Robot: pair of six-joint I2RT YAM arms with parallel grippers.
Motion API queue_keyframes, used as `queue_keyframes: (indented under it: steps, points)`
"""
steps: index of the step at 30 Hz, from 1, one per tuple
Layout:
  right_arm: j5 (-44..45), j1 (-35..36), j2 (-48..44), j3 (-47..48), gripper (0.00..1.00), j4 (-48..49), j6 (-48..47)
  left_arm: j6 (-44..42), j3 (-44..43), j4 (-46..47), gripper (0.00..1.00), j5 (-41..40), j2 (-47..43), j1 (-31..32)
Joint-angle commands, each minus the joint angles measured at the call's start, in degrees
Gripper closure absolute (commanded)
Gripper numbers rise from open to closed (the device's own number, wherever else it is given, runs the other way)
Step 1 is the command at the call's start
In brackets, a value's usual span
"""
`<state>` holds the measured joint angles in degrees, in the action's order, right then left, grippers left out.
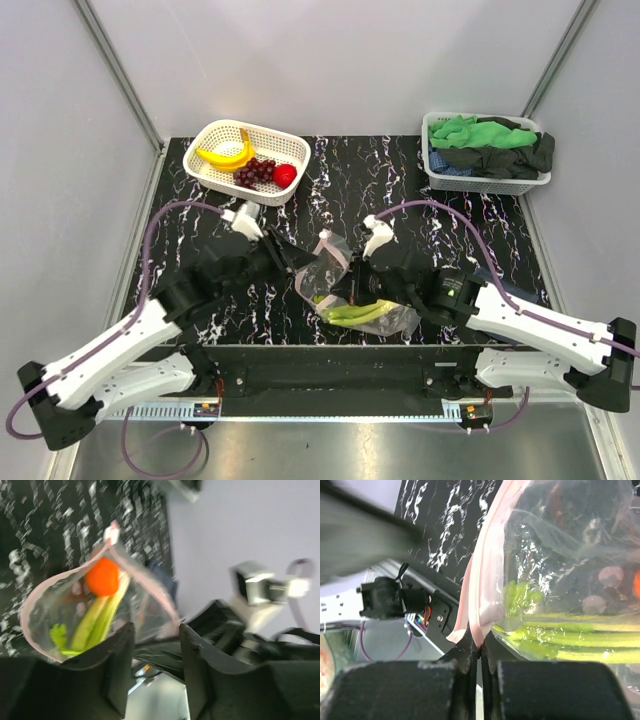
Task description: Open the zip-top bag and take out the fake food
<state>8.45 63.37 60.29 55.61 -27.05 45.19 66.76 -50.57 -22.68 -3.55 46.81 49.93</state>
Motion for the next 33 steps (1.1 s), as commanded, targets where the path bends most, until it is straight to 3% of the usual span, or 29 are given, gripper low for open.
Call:
queue_keyframes:
  steps: [1, 9, 15, 17, 20, 26, 28, 30, 31, 33]
  points:
    - [-4.93, -0.01, 0.97, 2.83, 1.00, 5.33, -3.26, -3.39, 3.81, 4.92, 0.66, 13.81, 6.36, -1.59]
    - [-10.20, -0.09, 5.27, 6.35, 1.00, 8.23, -5.38, -5.94, 4.16, 11.51, 0.74, 25.16, 18.56, -6.15]
    - [-16.35, -2.11, 8.87, 7.49, 1.00, 13.59, -5.81, -7.17, 5.30, 18.27, 0.74, 32.54, 23.59, -9.58]
    - [-18.72, -2.81, 10.19, 8.10, 1.00, 15.00, -5.99, -7.95, 5.13, 17.68, 0.68, 35.45, 25.43, -10.47]
    - [-21.71, -4.13, 13.52, 9.77, 1.00, 16.67, -6.25, -11.38, 4.16, 14.08, 0.47, 35.63, 27.37, -11.08]
    - [-25.40, -6.50, 14.95, 7.94, 0.99, 17.55, -3.89, -10.96, 8.11, 21.69, 0.48, 37.39, 31.68, -11.26]
    - [-27.33, -8.69, 13.89, 6.36, 0.89, 16.68, -0.64, -10.77, 9.69, 23.81, 0.48, 37.48, 32.55, -11.26]
    - [-28.04, -10.28, 11.87, 3.98, 0.66, 14.58, 2.52, -11.13, 10.48, 24.34, 0.48, 37.30, 33.96, -11.35]
    - [-28.31, -11.42, 11.00, 3.37, 0.63, 13.87, 2.71, -11.13, 10.84, 25.83, 0.48, 37.48, 34.49, -11.52]
    - [-25.35, -12.13, 8.27, 3.36, 0.49, 7.74, 2.19, -10.34, 11.80, 28.64, 0.49, 38.88, 36.24, -11.87]
